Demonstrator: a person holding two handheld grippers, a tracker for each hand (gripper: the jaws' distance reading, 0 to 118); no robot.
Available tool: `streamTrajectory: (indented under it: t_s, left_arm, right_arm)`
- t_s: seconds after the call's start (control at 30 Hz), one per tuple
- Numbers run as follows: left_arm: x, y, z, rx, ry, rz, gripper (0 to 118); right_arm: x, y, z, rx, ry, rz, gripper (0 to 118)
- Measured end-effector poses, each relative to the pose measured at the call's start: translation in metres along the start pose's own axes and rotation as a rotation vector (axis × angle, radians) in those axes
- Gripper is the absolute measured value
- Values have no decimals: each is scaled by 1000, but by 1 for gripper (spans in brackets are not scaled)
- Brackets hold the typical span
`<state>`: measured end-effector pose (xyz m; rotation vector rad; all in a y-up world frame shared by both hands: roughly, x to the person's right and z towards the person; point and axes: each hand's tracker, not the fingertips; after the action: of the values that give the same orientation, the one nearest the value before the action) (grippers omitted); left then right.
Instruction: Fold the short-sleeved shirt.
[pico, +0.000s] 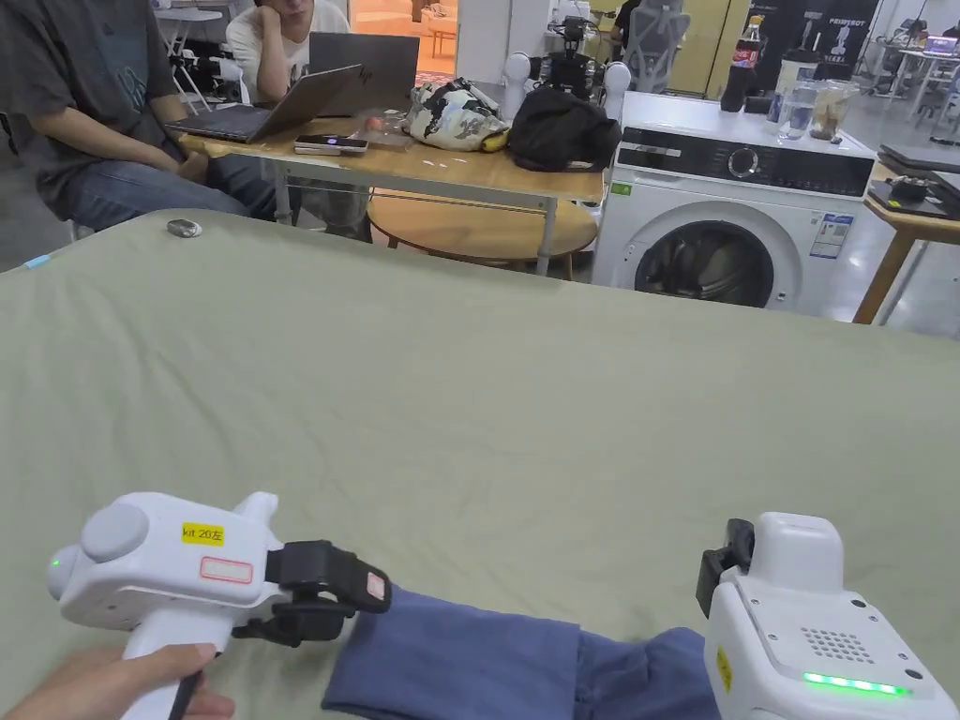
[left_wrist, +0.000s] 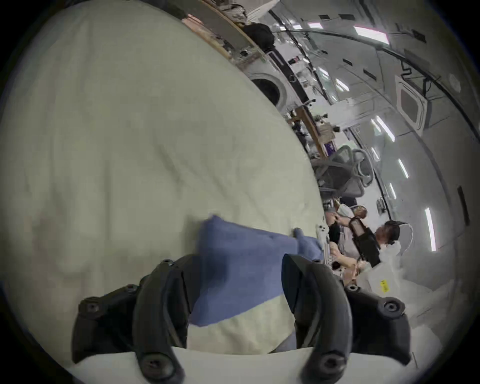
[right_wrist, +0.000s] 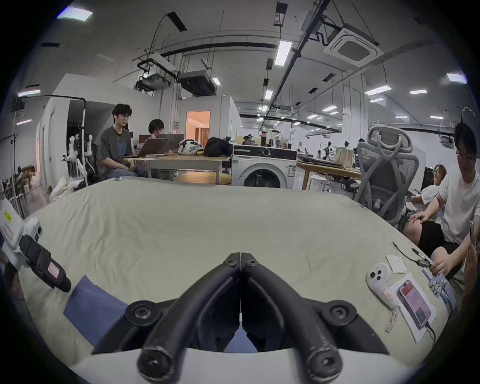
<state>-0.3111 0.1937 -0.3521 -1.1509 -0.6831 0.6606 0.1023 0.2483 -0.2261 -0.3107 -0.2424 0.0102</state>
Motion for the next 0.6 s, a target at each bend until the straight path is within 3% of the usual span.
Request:
streamTrajectory:
  t_s: [0.17, 0.27, 0.3, 0.37, 0.43, 0.47, 0.5, 0.6]
  left_arm:
    - [-31, -12, -33, -100, -91, 22, 63]
    - [-57, -3, -49, -53, -297, 97, 63]
    - [-60, -3, -57, -60, -320, 137, 63]
    - [-58, -1, -63, -78, -314, 89, 61]
    - [-52, -2, -67, -87, -249, 25, 44]
    - [-53, -1, -68, -95, -215, 18, 24]
    - [-56, -1, -68, -93, -209, 39, 16]
    - [-55, -4, -59, -67, -242, 61, 11]
  right_arm:
    - [-2, 3, 5, 48, 3, -23, 0]
    - [-1, 7, 9, 65, 7, -25, 0]
    - [-1, 8, 10, 68, 7, -20, 0]
    - [0, 9, 11, 71, 5, -11, 0]
    - [3, 9, 12, 69, -4, -1, 0]
    - [5, 9, 13, 67, -8, 1, 0]
    - [7, 9, 13, 65, -12, 0, 0]
    - [12, 8, 13, 53, -22, -4, 0]
